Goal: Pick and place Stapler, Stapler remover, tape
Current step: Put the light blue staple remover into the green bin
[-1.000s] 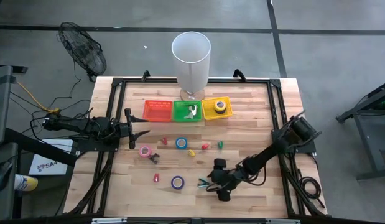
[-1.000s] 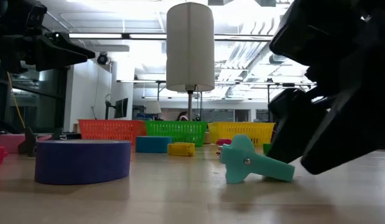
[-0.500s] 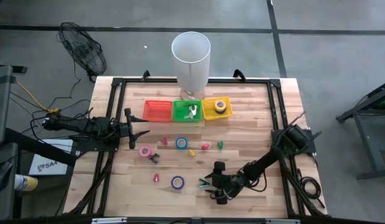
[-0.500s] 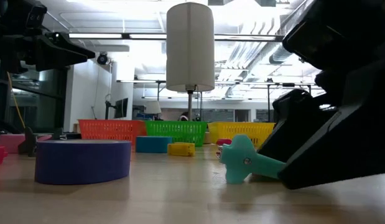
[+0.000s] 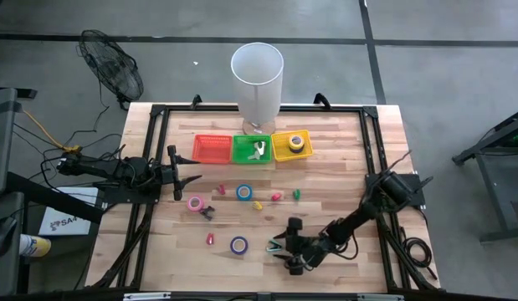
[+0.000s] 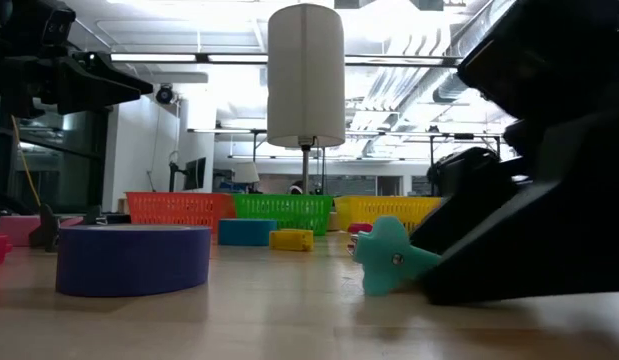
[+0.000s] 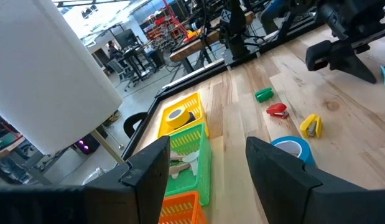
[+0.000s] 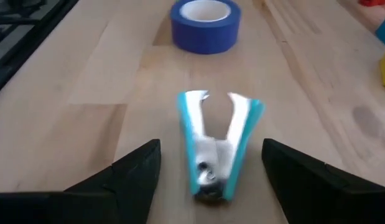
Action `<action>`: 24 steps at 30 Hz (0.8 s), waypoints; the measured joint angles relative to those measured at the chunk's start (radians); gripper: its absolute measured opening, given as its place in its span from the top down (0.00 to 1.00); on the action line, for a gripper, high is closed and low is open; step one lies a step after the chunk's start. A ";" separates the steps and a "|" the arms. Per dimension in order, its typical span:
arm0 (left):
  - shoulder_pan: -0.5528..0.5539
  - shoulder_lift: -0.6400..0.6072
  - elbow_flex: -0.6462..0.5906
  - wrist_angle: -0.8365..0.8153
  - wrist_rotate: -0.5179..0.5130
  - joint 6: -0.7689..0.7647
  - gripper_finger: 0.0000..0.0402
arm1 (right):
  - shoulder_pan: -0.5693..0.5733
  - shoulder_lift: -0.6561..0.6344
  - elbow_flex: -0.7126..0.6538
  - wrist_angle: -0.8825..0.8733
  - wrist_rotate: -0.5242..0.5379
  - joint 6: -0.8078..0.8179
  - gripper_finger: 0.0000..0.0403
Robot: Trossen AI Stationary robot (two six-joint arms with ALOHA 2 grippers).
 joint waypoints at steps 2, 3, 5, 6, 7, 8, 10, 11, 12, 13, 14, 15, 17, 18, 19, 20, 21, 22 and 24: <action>0.000 0.000 0.000 0.000 0.000 0.000 0.48 | -0.008 0.000 0.000 0.001 0.006 0.000 0.35; 0.000 0.000 0.000 0.000 0.000 0.000 0.48 | -0.012 0.000 0.000 0.001 0.006 0.002 0.36; 0.000 0.000 0.000 0.000 0.000 0.000 0.48 | -0.021 0.000 0.000 0.001 0.002 0.012 0.39; 0.000 0.000 0.000 0.000 0.000 0.000 0.48 | -0.025 0.000 0.000 0.002 -0.006 0.014 0.41; 0.000 0.000 0.000 0.000 0.000 0.000 0.48 | -0.029 0.000 0.000 0.003 -0.015 0.014 0.43; 0.000 0.000 0.000 0.000 0.000 0.000 0.48 | -0.033 0.000 0.000 0.003 -0.024 0.014 0.46; 0.000 0.000 0.000 0.000 0.000 0.000 0.48 | -0.036 -0.001 0.000 0.003 -0.033 0.014 0.50; 0.000 0.000 0.000 0.000 0.000 0.000 0.48 | -0.036 -0.001 0.000 0.003 -0.032 0.014 0.53; 0.000 0.000 0.000 0.000 0.000 0.000 0.48 | -0.036 -0.001 0.000 0.003 -0.030 0.015 0.56; 0.000 0.000 0.000 0.000 0.000 0.000 0.48 | -0.036 -0.001 0.000 0.003 -0.028 0.015 0.59; 0.000 0.000 0.000 0.000 0.000 0.000 0.48 | -0.036 -0.001 0.000 0.003 -0.026 0.016 0.62; 0.000 0.000 0.000 0.000 0.000 0.000 0.48 | -0.036 -0.001 0.000 0.004 -0.023 0.017 0.65; 0.000 0.000 0.000 0.000 0.000 0.000 0.48 | -0.036 -0.001 0.000 0.007 -0.021 0.018 0.71; 0.000 0.000 0.000 0.000 0.000 0.000 0.48 | -0.036 -0.001 0.000 0.011 -0.022 0.018 0.74; 0.000 0.000 0.000 0.000 0.000 0.000 0.48 | -0.037 -0.001 0.000 0.014 -0.023 0.018 0.77; 0.000 0.000 0.000 0.000 0.000 0.000 0.48 | -0.038 -0.001 -0.001 0.018 -0.024 0.017 0.79; 0.000 0.000 0.000 0.000 0.000 0.000 0.48 | -0.039 -0.001 -0.001 0.023 -0.025 0.013 0.79; 0.000 0.000 0.000 0.000 0.000 0.000 0.48 | -0.042 -0.001 -0.001 0.029 -0.029 0.010 0.79; 0.000 0.000 0.000 0.000 0.000 0.000 0.48 | -0.049 -0.001 -0.001 0.053 -0.031 0.009 0.79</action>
